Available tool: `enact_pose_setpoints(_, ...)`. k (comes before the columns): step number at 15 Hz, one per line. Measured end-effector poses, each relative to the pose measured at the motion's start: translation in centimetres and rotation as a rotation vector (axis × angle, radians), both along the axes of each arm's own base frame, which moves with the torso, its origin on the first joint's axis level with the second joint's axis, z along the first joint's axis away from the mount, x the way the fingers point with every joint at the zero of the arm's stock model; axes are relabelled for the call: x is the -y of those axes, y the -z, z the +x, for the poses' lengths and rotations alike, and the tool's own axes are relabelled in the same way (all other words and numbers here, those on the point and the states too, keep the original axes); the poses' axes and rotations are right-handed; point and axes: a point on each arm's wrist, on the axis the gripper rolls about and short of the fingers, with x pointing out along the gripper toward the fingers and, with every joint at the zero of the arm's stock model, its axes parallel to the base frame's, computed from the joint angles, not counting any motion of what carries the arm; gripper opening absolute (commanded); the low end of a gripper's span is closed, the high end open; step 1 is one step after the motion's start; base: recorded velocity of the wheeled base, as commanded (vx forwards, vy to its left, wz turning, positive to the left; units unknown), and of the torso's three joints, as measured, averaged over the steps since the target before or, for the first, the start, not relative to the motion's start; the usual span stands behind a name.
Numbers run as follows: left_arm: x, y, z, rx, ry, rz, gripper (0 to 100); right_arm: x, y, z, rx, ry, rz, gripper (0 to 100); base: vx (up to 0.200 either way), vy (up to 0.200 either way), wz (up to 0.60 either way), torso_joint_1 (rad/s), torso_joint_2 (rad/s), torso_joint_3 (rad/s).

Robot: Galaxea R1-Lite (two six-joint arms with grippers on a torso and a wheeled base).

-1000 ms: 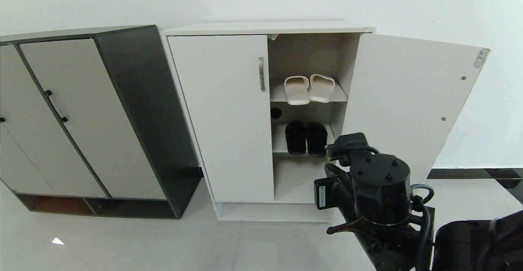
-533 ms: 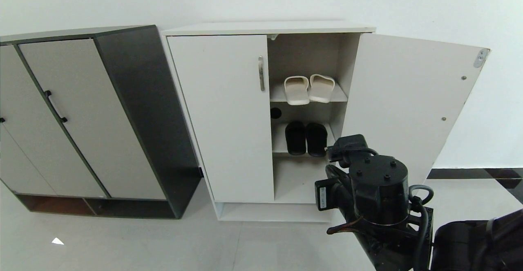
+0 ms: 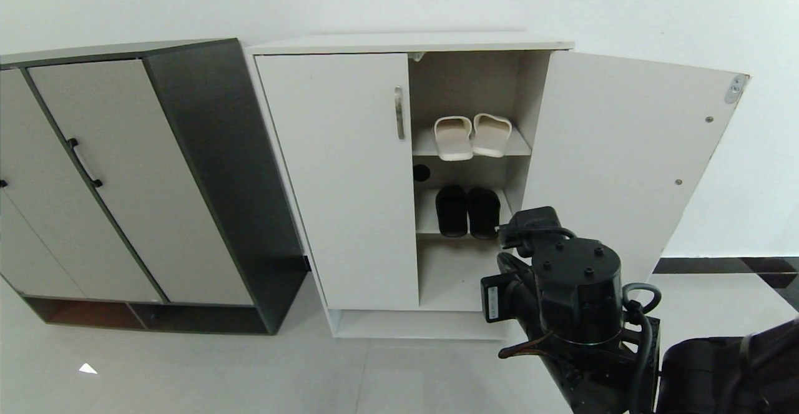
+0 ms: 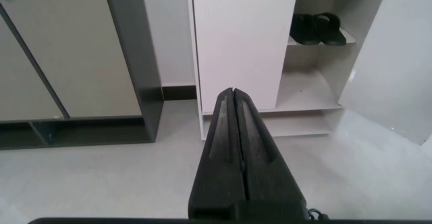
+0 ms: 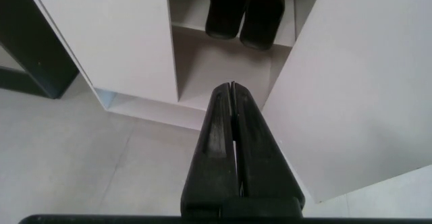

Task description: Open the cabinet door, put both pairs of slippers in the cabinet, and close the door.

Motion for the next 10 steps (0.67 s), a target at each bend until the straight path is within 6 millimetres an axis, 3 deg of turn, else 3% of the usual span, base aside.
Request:
enact_pose_setpoints(4,0.00,0.05,0.01,-0.003,0.000,0.000,0,-0.07,0.21,0.02,-0.005,0.000,-0.006,0,0.000,0.000,0.00,0.018,-0.21,-0.298)
enact_pose_setpoints(10,0.00,0.00,0.00,0.000,0.000,0.000,0,-0.04,0.30,0.08,-0.006,0.003,-0.009,0,0.000,0.000,0.00,0.081,-0.51,-0.356)
